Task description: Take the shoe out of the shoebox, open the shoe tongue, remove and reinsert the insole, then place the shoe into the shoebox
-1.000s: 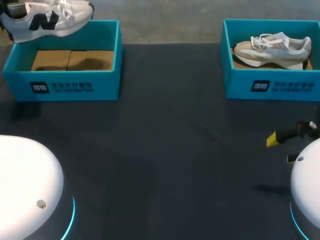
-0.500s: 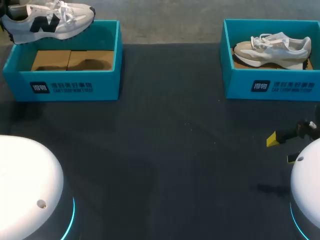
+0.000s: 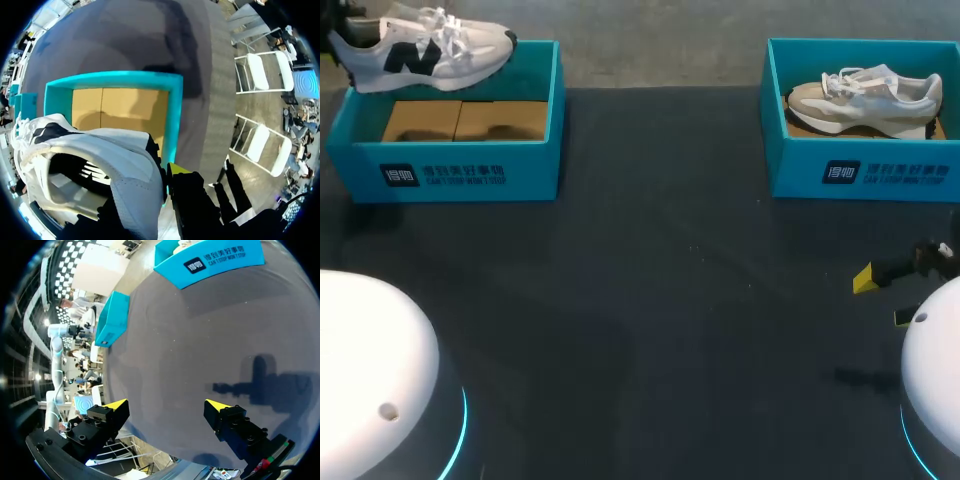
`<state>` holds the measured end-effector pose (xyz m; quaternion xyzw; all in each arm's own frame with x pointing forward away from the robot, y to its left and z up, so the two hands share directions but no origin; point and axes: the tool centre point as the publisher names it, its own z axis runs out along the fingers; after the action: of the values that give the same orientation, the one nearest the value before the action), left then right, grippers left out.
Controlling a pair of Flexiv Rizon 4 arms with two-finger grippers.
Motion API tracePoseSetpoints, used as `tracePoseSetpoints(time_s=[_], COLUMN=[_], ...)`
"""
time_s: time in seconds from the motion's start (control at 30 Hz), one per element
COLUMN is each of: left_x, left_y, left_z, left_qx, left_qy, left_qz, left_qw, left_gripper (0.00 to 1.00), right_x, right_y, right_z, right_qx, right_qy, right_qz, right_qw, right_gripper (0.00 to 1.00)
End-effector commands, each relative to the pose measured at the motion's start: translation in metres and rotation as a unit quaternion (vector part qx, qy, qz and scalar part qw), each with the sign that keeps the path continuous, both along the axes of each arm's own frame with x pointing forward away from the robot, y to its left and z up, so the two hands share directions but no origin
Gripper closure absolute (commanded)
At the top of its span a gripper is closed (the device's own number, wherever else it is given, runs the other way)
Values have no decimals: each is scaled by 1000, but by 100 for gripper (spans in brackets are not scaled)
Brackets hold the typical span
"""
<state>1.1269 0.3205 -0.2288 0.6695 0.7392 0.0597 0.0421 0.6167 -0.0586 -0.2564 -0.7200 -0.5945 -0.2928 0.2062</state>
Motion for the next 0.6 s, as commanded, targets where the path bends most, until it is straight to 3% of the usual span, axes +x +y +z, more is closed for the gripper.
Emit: tracePoseSetpoints(time_s=[0.03, 0.43, 0.47, 0.6], left_x=[8, 9, 9, 8], left_y=[-6, -18, -18, -18], left_z=[-9, -44, -57, -69], left_qx=[9, 32, 36, 41], left_qy=[-2, -9, -3, -2], left_qz=[-4, -8, -3, 0], left_qw=[1000, 999, 999, 999], left_gripper=[100, 100, 100, 100], right_x=[-1, -1, -1, -1], right_y=[1, 1, 1, 1], right_z=[0, 0, 0, 0], right_qx=[-2, -2, -2, -2], right_qy=[0, 0, 0, 0], right_qz=[-1, -1, -1, -1], right_qw=[1000, 1000, 1000, 1000], right_gripper=[0, 0, 0, 0])
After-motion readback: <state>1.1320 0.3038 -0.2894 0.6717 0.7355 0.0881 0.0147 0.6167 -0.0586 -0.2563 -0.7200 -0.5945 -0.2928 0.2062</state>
